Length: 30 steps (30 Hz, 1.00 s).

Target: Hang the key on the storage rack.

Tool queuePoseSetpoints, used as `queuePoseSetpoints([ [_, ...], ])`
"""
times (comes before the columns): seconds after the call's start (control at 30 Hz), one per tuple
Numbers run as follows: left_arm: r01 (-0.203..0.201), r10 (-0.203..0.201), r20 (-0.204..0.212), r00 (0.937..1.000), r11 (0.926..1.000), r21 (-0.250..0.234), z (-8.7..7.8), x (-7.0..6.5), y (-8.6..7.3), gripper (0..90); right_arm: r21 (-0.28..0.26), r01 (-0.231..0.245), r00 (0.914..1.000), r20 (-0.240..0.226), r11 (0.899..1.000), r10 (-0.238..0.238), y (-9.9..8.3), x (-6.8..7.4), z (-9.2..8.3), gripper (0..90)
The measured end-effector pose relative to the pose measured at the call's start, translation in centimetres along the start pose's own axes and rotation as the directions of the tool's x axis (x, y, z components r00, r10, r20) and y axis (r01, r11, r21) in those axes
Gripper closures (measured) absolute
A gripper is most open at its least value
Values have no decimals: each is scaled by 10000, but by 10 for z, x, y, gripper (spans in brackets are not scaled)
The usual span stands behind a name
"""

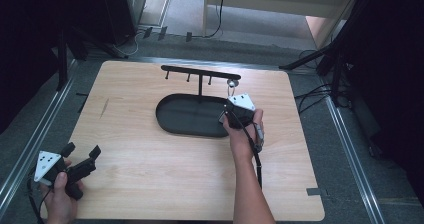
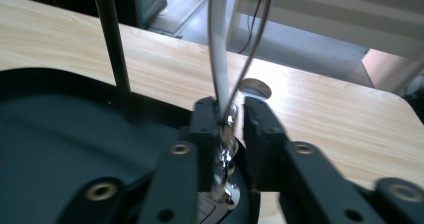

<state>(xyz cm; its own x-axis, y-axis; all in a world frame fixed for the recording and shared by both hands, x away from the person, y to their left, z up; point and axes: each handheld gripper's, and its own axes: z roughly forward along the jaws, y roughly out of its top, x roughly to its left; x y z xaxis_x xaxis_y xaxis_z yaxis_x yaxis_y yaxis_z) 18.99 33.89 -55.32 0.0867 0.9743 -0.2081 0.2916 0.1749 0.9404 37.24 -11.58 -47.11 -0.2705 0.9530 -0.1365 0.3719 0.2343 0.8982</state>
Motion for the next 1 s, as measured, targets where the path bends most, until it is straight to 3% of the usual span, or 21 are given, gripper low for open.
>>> queuePoseSetpoints([
  [0.07, 1, -1, 6, 10000, 10000, 1, 0, 0, 0, 91, -15, -13, 10000, -35, 10000, 13, 0, -1, 0, 685],
  [0.1, -11, 11, 3, 10000, 10000, 3, 0, 0, 0, 91, -19, -2, 9996, -282, 10000, 2, -2, -4, 0, 568],
  [0.17, -19, 19, 1, 10000, 10000, 17, 0, 0, 0, 91, 68, 235, 9994, -251, 9997, -233, -3, -6, 1, 496],
  [0.23, 2, -2, 14, 10000, 10000, 8, 1, 0, 0, 91, 241, 374, 9993, 14, 9990, -374, -5, -10, 0, 485],
  [0.4, 65, -65, 35, 10000, 10000, 15, 1, 0, 0, 91, 165, 21, 9994, 333, 9999, -26, -6, -28, -3, 398],
  [0.5, 91, -91, 29, 10000, 10000, 8, 1, 0, 0, 91, 195, -314, 9993, 214, 9993, 310, -6, -35, -5, 357],
  [0.63, 94, -94, 23, 10000, 10000, -10, 1, 0, 0, 91, 705, -536, 9986, 26, 9961, 535, -10, -44, -8, 226],
  [0.77, 86, -86, 14, 10000, 10000, -15, 1, 0, 0, 92, 761, -825, 9964, -134, 9937, 838, -14, -50, -11, 123],
  [0.87, 62, -62, 4, 10000, 10000, 0, 1, 0, 0, 91, 866, -864, 9934, -682, 9925, 924, -23, -55, -16, 0],
  [1.0, -47, 47, 2, 10000, 10000, 31, 2, -1, 0, 91, 884, -511, 9952, -792, 9948, 581, -30, -57, -21, 0],
])
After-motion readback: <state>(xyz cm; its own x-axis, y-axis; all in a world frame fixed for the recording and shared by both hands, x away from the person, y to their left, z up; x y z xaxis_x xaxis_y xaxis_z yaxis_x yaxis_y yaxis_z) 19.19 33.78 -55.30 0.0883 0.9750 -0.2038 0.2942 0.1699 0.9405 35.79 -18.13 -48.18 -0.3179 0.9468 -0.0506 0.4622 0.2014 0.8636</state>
